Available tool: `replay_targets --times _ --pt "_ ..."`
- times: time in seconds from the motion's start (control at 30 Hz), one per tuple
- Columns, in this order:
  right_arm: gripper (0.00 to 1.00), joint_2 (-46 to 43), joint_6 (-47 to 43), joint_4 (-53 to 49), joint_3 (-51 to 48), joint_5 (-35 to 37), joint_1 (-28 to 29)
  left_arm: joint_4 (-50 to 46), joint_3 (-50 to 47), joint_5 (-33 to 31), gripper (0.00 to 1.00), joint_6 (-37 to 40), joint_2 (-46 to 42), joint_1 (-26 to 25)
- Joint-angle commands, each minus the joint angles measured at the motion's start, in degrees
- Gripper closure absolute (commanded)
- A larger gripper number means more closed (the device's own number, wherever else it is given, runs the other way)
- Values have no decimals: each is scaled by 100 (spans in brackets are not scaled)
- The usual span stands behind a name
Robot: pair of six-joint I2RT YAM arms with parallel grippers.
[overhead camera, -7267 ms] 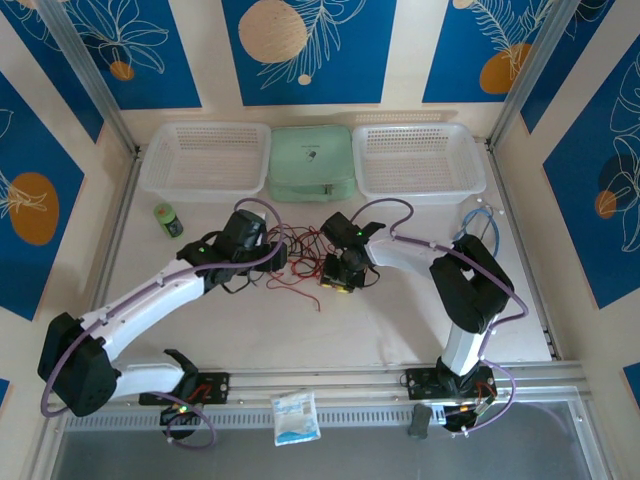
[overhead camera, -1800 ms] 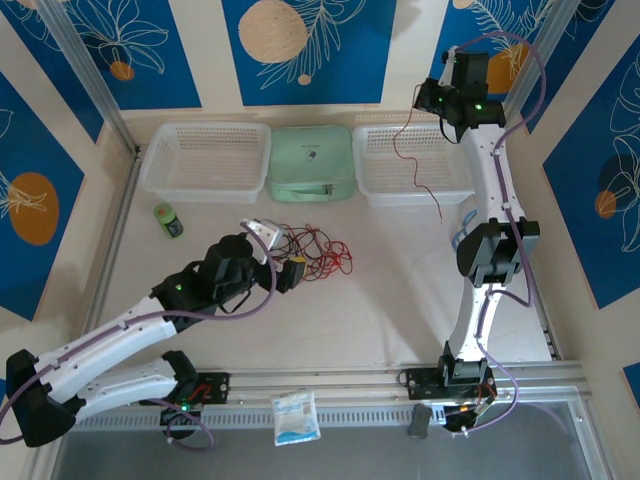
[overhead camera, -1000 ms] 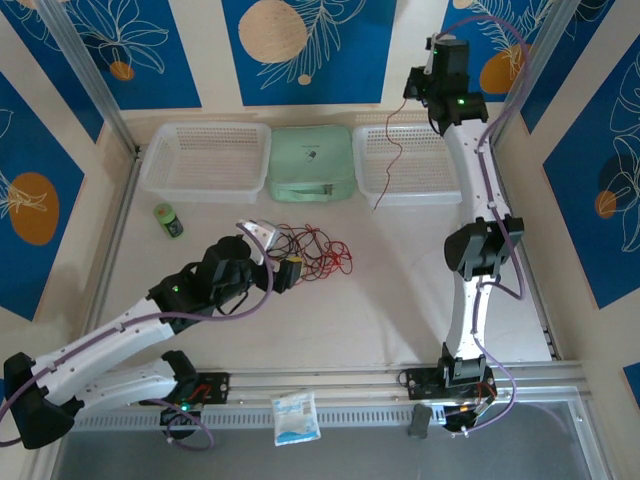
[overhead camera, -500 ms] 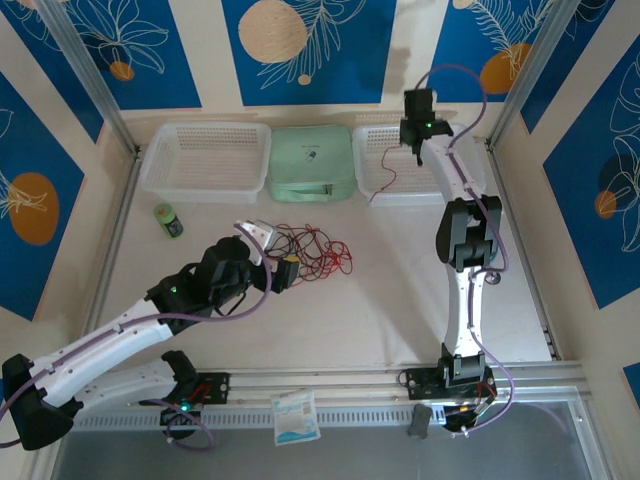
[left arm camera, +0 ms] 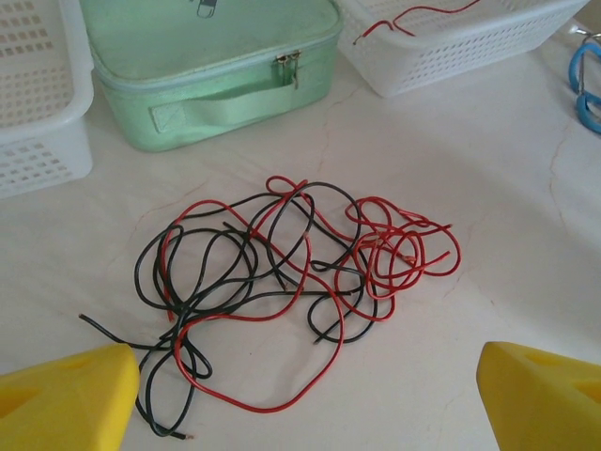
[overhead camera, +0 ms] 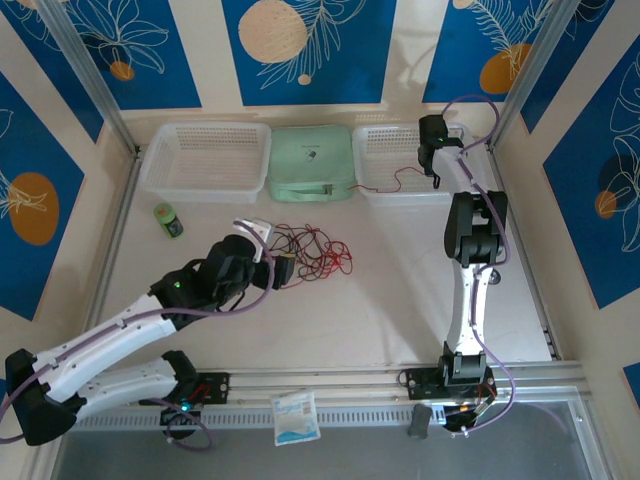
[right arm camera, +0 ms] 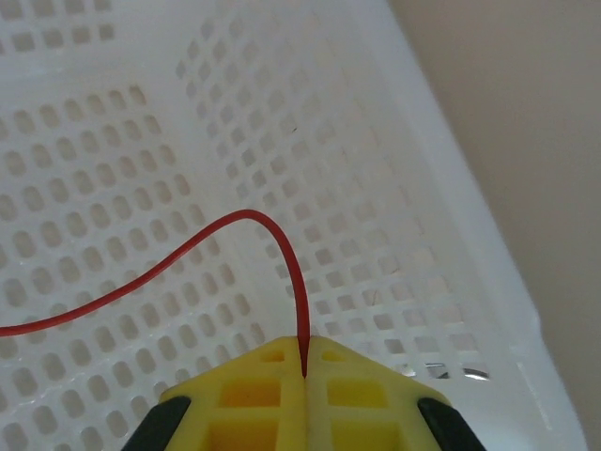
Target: Untangle the cables
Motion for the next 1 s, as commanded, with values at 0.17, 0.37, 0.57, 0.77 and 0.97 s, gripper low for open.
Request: replay_targets --times 0.17,0.37,0.57,0.77,0.97 --pt "33 -282 152 -656 347 -1366 121 -396 427 -86 4 -209 377 -46" --pt "4 -1639 -108 -441 -507 -1967 525 -627 592 -219 4 -405 489 -44" --pt "3 -3250 -411 265 -2543 -2465 1450 -931 762 -362 4 -636 421 3" --pt "2 -3592 -1302 941 -3553 -2486 2443 -1202 940 -334 5 -774 345 116" --pt "2 -2710 -1578 1171 -3076 -1659 2722 -1168 845 -271 5 -900 194 165"
